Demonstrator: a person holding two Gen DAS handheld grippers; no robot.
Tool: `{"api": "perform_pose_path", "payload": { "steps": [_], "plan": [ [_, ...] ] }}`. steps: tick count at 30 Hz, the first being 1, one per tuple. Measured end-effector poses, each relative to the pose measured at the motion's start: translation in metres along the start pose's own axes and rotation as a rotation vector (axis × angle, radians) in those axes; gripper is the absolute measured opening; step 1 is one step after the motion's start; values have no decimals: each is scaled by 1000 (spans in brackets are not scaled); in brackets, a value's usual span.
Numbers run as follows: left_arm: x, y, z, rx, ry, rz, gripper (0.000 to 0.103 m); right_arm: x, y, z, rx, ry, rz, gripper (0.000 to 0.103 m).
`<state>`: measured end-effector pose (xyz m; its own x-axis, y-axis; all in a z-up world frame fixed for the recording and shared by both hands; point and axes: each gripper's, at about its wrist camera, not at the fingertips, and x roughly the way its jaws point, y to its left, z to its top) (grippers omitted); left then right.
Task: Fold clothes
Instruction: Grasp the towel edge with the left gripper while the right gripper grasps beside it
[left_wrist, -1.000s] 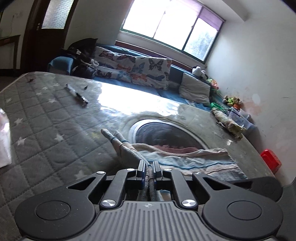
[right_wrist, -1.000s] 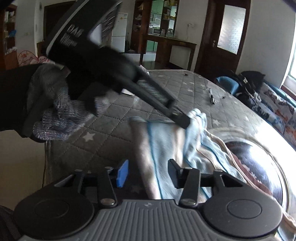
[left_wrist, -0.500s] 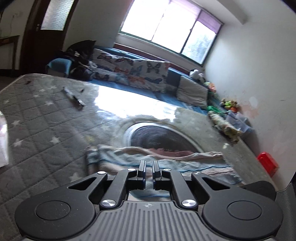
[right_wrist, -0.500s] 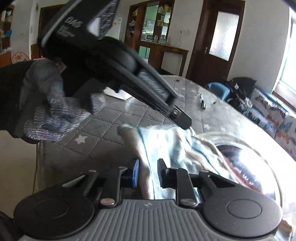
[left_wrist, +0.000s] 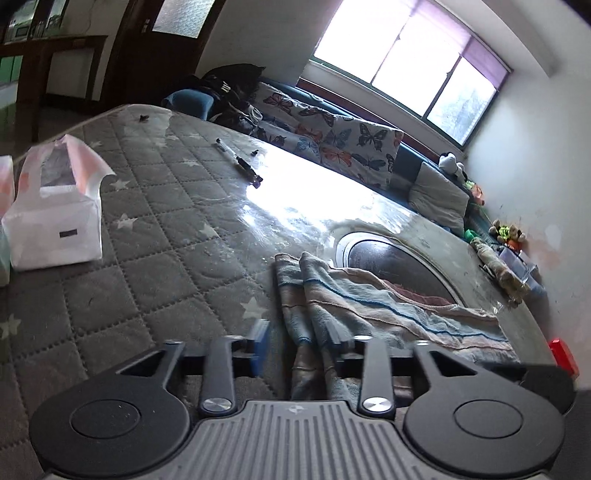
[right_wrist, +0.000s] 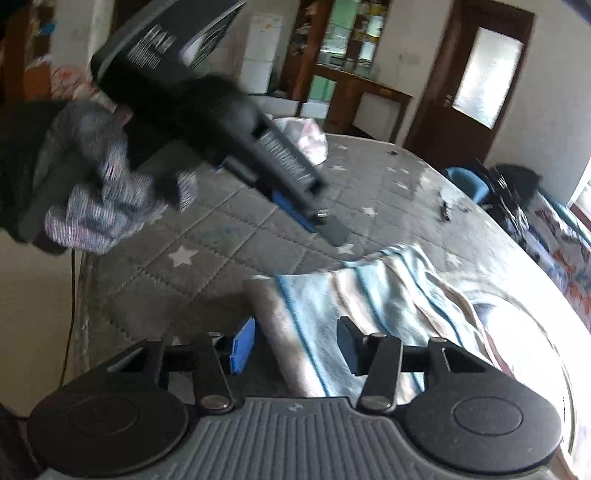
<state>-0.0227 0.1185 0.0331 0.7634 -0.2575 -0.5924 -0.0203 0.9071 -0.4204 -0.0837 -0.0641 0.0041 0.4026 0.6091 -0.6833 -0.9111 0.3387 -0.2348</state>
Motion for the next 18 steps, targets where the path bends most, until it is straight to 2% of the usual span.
{"api": "perform_pose_path", "payload": {
  "steps": [2, 3, 7, 12, 17, 18],
  "plan": [
    [1, 1, 0, -19, 0, -9, 51, 8, 9, 1, -32, 6, -5, 46],
    [3, 0, -1, -28, 3, -11, 56, 10, 10, 1, -33, 7, -9, 37],
    [12, -3, -3, -59, 19, -11, 71, 10, 6, 4, 18, -4, -12, 13],
    [20, -5, -2, -129, 44, -31, 84, -10, -7, 7, 99, -56, 1, 6],
    [28, -10, 2, -181, 68, -74, 83, -28, -20, 2, 150, -90, 13, 5],
    [30, -12, 3, -184, 74, -80, 78, -31, -22, 1, 157, -96, 16, 5]
  ]
}}
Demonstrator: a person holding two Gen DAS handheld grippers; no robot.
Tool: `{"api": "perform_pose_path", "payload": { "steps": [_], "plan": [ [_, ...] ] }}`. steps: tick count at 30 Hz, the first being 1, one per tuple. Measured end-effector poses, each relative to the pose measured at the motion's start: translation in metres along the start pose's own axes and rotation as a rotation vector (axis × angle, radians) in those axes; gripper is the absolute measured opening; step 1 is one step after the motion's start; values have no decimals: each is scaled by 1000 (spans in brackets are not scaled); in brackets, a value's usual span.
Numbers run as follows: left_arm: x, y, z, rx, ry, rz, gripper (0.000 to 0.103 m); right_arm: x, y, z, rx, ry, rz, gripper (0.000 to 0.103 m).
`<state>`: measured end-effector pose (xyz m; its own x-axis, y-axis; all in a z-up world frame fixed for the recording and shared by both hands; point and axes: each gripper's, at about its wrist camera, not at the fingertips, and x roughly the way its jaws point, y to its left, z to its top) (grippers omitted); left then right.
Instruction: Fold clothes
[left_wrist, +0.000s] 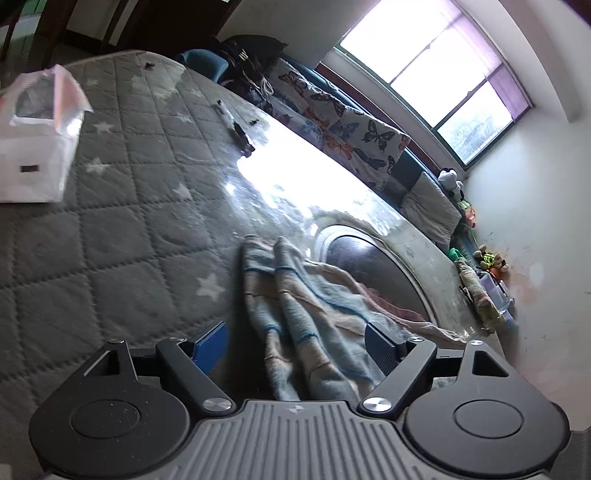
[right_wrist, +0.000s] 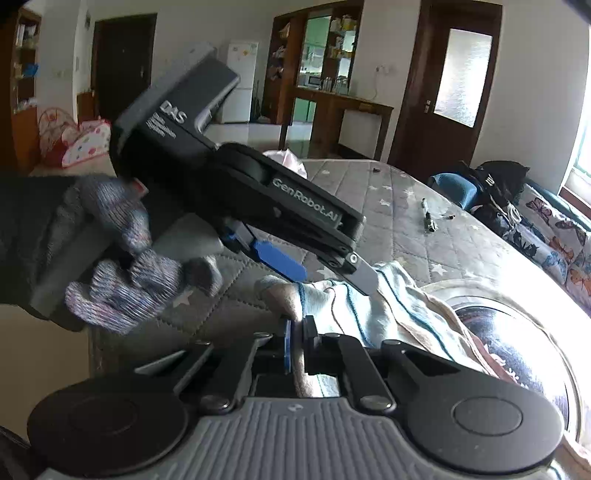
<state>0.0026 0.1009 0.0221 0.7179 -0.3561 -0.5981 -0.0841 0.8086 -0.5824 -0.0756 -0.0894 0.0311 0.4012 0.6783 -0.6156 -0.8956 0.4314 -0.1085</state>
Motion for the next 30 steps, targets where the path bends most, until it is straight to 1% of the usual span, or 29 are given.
{"api": "perform_pose_path", "payload": {
  "steps": [1, 3, 4, 6, 8, 10, 12, 15, 16, 19, 24, 25, 28, 30],
  "plan": [
    [2, -1, 0, -5, 7, -6, 74, -3, -1, -1, 4, -5, 2, 5],
    [7, -4, 1, -14, 18, -18, 55, -7, -4, -3, 9, -13, 6, 5],
    [9, -5, 1, -17, 20, -18, 48, -8, -5, -4, 9, -15, 11, 5],
    [12, -5, 0, -20, 23, -13, 27, -9, -7, -5, 9, -19, 19, 5],
    [12, -5, 0, -16, 19, 2, 18, -10, -10, -6, 15, -14, 26, 6],
    [11, -3, 0, -17, 15, 2, 15, -12, -13, -6, 26, -11, 34, 9],
    [10, -2, 1, -10, 9, 1, 13, -20, -19, -8, 49, -12, 38, 19],
    [8, -2, 1, 5, -2, -4, 12, -36, -26, -15, 89, -15, 16, 20],
    [7, -3, 1, 7, -4, -8, 12, -42, -29, -18, 103, -12, -2, 20],
    [3, -8, 2, 23, -17, -23, 11, -49, -49, -31, 156, 17, -104, 20],
    [-11, -29, 10, 68, -53, -66, 10, -38, -94, -49, 249, 87, -301, 20],
    [-13, -34, 11, 78, -60, -72, 10, -35, -102, -53, 274, 98, -328, 20],
    [-19, -51, 16, 110, -75, -93, 8, -26, -114, -65, 296, 121, -368, 20],
    [-21, -62, 18, 134, -86, -114, 7, -18, -113, -69, 287, 143, -354, 21]
  ]
}}
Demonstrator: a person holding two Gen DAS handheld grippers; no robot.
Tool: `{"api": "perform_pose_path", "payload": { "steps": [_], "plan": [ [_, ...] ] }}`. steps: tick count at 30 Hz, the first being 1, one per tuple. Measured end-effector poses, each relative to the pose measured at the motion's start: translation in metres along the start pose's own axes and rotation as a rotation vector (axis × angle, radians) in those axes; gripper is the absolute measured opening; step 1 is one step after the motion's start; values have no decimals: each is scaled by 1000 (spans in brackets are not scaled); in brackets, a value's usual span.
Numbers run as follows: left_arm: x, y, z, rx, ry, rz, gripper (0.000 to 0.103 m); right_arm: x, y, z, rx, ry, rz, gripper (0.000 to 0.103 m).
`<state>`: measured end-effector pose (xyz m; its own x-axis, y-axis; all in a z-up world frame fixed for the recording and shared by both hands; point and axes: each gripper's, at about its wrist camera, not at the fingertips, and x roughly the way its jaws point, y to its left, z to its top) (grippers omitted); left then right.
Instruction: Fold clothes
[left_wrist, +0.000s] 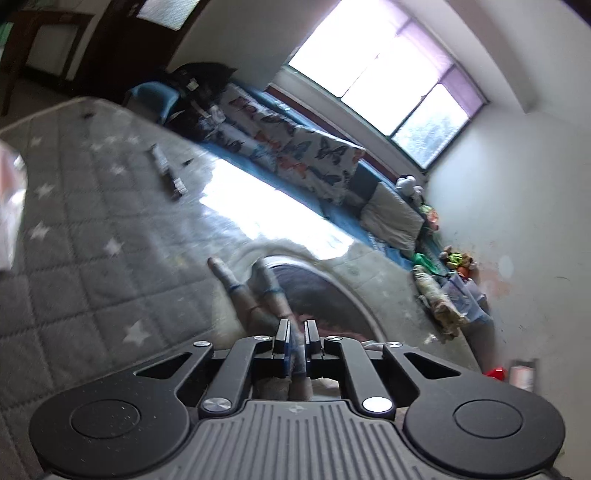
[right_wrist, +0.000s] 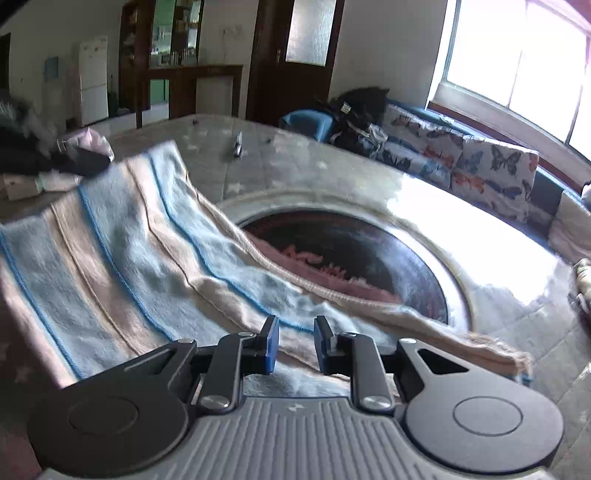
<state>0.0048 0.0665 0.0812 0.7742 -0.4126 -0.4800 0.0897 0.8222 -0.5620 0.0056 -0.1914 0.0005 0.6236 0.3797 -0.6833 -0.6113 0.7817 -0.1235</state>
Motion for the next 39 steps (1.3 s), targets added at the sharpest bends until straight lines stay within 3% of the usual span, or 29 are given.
{"api": "perform_pose_path", "payload": {
  "steps": [4, 9, 16, 19, 21, 26, 32, 34, 37, 39],
  "plan": [
    [4, -10, 0, 32, -5, 4, 7, -1, 0, -7, 11, -9, 3, 22],
    [8, 9, -7, 11, 19, 69, 8, -15, 1, -6, 15, -35, 15, 25],
    [5, 39, -11, -15, 38, 149, 12, -26, 36, 7, -76, -61, 135, 32],
    [5, 49, -10, -14, 34, 176, 22, -32, 65, 15, -133, -70, 219, 35],
    [4, 55, -10, -21, 32, 187, 34, -33, 84, 18, -181, -73, 269, 40],
    [-3, 66, -9, -34, 12, 201, 48, -31, 132, 23, -326, -81, 369, 41],
    [-8, 76, -8, -50, 5, 200, 63, -11, 167, 24, -368, -48, 349, 42],
    [-7, 77, -9, -55, 8, 199, 70, -10, 171, 24, -375, -50, 329, 39],
    [-4, 78, -9, -58, 11, 201, 78, -13, 171, 25, -358, -61, 315, 17],
    [-2, 77, -8, -66, 14, 200, 87, -16, 164, 28, -315, -66, 326, 10]
  ]
}}
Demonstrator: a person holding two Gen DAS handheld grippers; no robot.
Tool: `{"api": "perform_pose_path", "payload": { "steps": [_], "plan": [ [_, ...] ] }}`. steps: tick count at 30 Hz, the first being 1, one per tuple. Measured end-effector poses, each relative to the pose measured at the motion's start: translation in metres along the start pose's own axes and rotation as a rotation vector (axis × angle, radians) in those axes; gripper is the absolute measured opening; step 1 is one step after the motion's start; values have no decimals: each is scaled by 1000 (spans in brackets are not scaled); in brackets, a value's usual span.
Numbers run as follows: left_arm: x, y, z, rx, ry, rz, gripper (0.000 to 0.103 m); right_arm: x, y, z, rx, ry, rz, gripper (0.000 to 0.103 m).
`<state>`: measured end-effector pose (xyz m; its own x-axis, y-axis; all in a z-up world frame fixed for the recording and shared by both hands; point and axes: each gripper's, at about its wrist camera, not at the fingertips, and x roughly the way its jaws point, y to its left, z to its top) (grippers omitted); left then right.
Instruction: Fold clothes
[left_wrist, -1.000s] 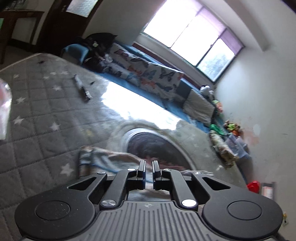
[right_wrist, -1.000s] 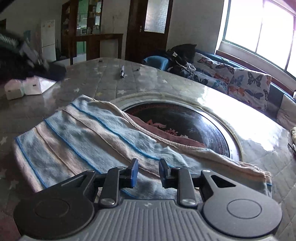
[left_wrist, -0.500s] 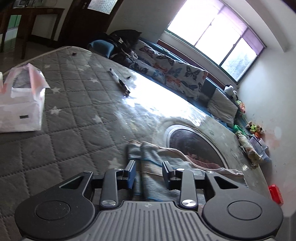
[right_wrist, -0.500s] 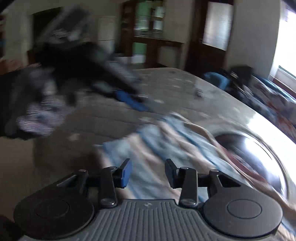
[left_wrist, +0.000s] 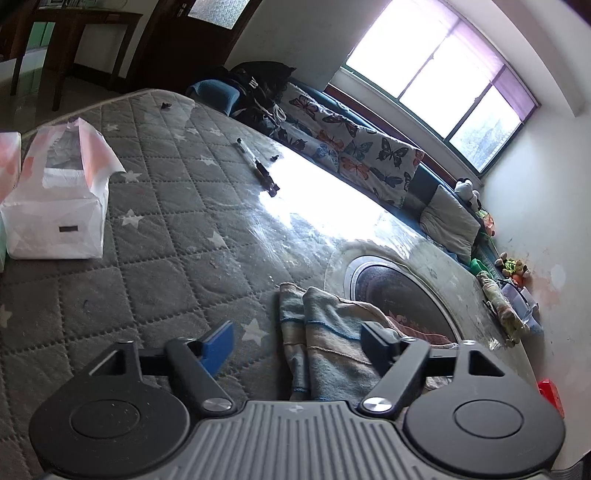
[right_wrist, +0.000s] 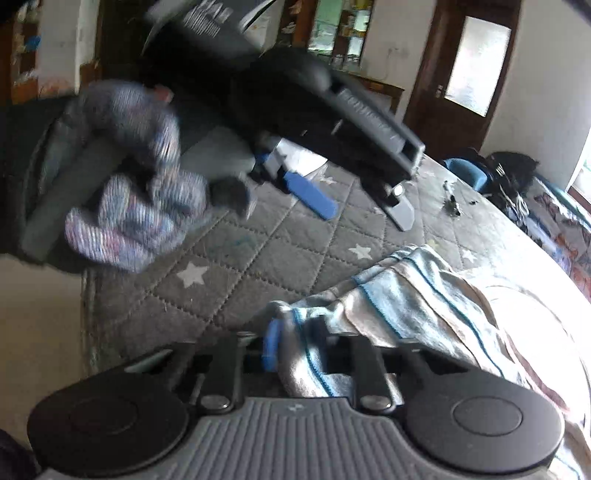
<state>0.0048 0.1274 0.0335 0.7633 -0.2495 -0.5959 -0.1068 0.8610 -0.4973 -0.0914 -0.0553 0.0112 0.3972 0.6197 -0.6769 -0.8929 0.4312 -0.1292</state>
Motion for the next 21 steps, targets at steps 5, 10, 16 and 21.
{"api": "perform_pose_path", "payload": {
  "steps": [5, 10, 16, 21],
  "plan": [
    [7, -8, 1, -20, 11, -10, 94, -27, -21, 1, 123, -75, 6, 9],
    [20, -19, 3, -68, 44, -16, 95, -57, -40, -5, 212, -152, -11, 8],
    [35, -37, 6, -137, 90, -56, 93, -87, -62, -19, 292, -215, -43, 8],
    [45, -64, 10, -135, 115, -74, 79, -108, -80, -37, 343, -254, -75, 8]
  ]
}}
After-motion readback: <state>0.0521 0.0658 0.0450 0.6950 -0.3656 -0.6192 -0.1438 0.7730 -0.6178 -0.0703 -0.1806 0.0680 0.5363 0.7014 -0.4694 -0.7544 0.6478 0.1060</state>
